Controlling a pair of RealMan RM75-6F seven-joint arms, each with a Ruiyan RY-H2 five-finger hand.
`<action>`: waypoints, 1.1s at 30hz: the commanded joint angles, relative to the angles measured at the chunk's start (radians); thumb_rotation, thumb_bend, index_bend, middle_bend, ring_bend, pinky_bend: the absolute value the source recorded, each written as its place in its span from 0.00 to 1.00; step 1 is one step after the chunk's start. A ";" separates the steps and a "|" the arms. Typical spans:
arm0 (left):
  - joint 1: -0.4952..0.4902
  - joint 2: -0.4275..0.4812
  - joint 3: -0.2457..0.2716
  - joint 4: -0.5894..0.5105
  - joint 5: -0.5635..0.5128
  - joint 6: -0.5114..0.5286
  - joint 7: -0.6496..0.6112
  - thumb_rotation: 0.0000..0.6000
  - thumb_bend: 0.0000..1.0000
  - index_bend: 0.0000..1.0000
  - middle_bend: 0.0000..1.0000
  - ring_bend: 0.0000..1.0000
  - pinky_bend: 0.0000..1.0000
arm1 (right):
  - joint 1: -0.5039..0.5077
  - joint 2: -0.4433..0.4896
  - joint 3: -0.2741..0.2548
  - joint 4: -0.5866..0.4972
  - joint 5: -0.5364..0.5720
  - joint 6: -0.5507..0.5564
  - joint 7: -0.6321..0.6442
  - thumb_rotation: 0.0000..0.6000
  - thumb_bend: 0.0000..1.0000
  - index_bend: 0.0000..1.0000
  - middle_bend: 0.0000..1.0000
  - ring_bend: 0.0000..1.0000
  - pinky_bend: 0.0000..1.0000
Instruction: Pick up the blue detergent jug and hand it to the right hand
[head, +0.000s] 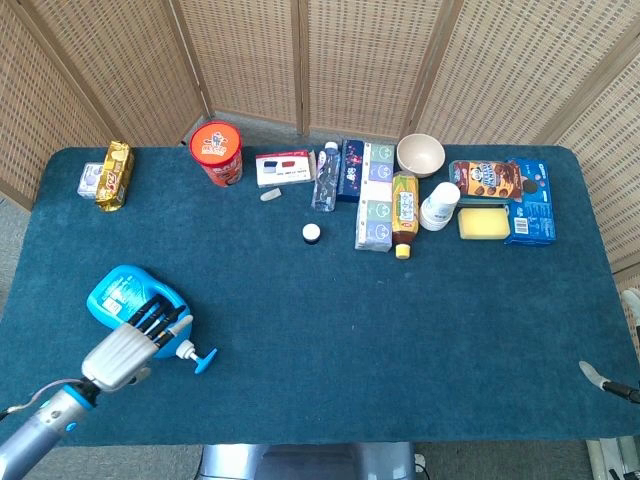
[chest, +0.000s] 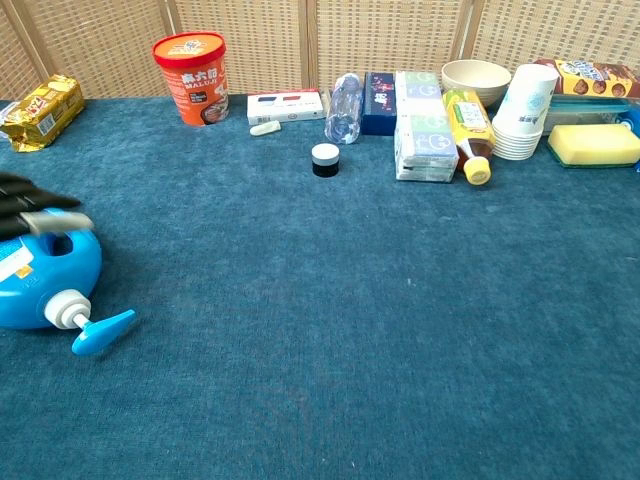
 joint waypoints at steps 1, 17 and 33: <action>-0.030 -0.054 -0.009 0.010 -0.039 -0.066 0.087 1.00 0.02 0.00 0.00 0.00 0.00 | 0.000 0.000 0.001 0.000 0.002 -0.001 0.001 1.00 0.00 0.00 0.00 0.00 0.00; -0.062 -0.129 -0.034 -0.027 -0.153 -0.132 0.297 1.00 0.10 0.18 0.13 0.08 0.22 | 0.001 0.004 0.003 0.001 0.003 -0.006 0.019 1.00 0.00 0.00 0.00 0.00 0.00; -0.054 -0.213 -0.023 0.019 -0.123 -0.014 0.400 1.00 0.36 0.60 0.56 0.47 0.64 | -0.006 0.012 0.005 0.003 -0.013 0.017 0.061 1.00 0.00 0.00 0.00 0.00 0.00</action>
